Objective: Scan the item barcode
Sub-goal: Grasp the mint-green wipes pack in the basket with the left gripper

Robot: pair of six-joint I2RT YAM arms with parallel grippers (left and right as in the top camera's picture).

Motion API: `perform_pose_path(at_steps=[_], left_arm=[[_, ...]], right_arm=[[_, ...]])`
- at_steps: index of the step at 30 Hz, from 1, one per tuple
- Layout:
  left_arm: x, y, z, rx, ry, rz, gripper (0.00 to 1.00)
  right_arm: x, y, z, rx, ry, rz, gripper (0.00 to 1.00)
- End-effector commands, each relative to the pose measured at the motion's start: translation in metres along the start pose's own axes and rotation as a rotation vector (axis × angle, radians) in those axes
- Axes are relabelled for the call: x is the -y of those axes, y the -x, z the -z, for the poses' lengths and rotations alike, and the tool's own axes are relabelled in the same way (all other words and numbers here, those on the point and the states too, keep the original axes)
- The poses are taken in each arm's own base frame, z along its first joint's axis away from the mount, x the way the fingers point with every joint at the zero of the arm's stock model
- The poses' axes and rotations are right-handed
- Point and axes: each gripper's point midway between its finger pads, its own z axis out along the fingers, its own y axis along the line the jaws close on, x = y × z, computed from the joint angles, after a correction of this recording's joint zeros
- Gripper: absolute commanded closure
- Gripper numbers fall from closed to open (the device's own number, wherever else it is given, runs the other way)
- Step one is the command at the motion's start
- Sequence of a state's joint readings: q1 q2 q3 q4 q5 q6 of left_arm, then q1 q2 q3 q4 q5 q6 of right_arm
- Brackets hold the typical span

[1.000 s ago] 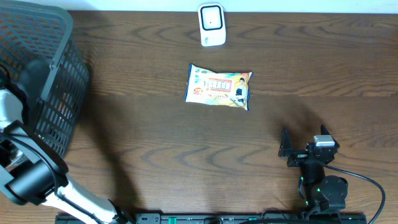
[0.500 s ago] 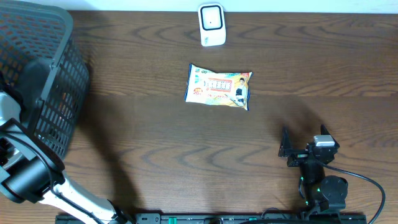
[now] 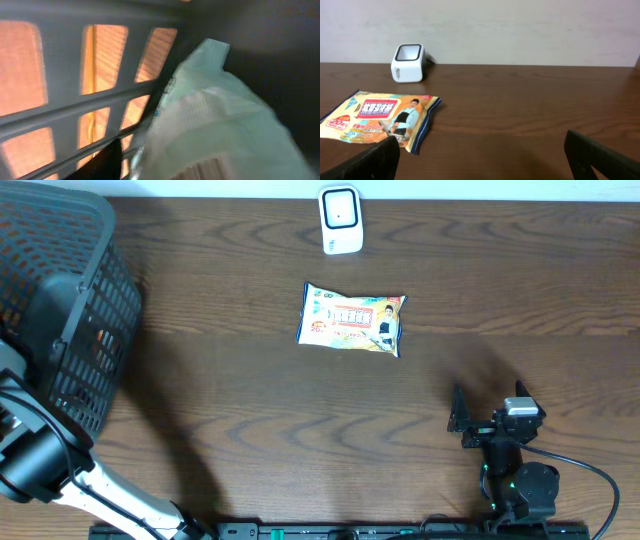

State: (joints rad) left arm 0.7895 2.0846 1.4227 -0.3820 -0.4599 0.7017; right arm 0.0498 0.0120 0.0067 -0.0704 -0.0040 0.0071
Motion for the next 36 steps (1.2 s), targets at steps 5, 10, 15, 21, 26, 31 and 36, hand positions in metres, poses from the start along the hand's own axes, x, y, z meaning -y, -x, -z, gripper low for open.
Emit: perform_pose_path(at_steps=[5,10,15,21,26,31,36], left_arm=[[0.036,-0.011,-0.009,-0.004,-0.174,-0.003,0.93],[0.027,0.009,0.027,0.061,-0.149,0.119,0.93],[0.009,0.041,0.099,0.220,-0.117,0.325,0.93],[-0.015,0.066,0.210,0.480,-0.116,0.515,0.93],[-0.021,0.079,0.309,0.745,-0.197,0.604,0.93],[-0.003,0.083,0.417,1.030,-0.483,0.652,0.93],[0.051,0.070,0.486,1.053,-0.881,0.691,0.92]], right_arm=[[0.001,0.000,0.000,0.000,-0.005,0.004,0.01],[0.001,0.000,0.000,0.000,-0.005,0.004,0.01],[0.001,0.000,0.000,0.000,-0.005,0.004,0.01],[0.001,0.000,0.000,0.000,-0.005,0.004,0.01],[0.001,0.000,0.000,0.000,-0.005,0.004,0.01],[0.001,0.000,0.000,0.000,-0.005,0.004,0.01],[0.001,0.000,0.000,0.000,-0.005,0.004,0.01]])
